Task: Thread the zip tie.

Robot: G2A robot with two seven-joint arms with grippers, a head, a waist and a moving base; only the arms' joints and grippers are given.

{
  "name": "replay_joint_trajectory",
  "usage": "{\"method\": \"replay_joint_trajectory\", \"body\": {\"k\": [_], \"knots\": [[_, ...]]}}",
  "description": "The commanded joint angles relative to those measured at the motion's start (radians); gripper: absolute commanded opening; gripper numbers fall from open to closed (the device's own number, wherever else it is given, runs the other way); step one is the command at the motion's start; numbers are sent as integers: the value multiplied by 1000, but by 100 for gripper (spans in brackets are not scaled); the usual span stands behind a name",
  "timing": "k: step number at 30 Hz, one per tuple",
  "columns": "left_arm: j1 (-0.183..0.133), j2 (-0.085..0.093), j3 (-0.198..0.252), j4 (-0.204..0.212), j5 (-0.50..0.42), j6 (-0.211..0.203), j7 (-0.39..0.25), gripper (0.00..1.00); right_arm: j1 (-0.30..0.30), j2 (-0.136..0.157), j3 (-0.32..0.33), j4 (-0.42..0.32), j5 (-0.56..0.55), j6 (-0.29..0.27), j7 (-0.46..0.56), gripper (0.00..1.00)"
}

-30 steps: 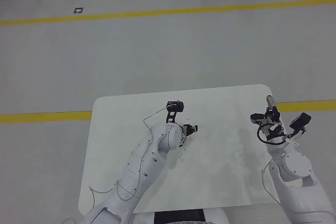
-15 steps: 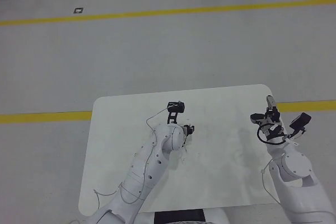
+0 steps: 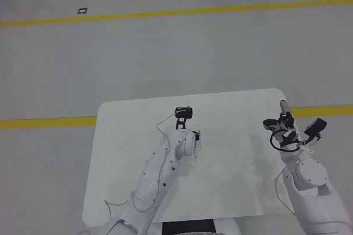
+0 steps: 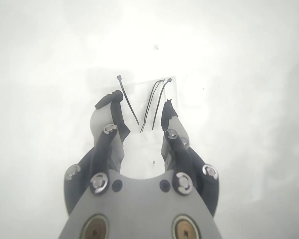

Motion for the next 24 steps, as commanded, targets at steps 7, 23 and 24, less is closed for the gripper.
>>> {"method": "replay_joint_trajectory", "body": {"k": [7,23,24], "knots": [[-10,-41,-29,44,53,0,-12,31,0,0,0,0,0,0,0,100],[-50,-78,-66,140,89,0,-2,28,0,0,0,0,0,0,0,100],[-52,-78,-67,143,90,0,-4,28,0,0,0,0,0,0,0,100]]}}
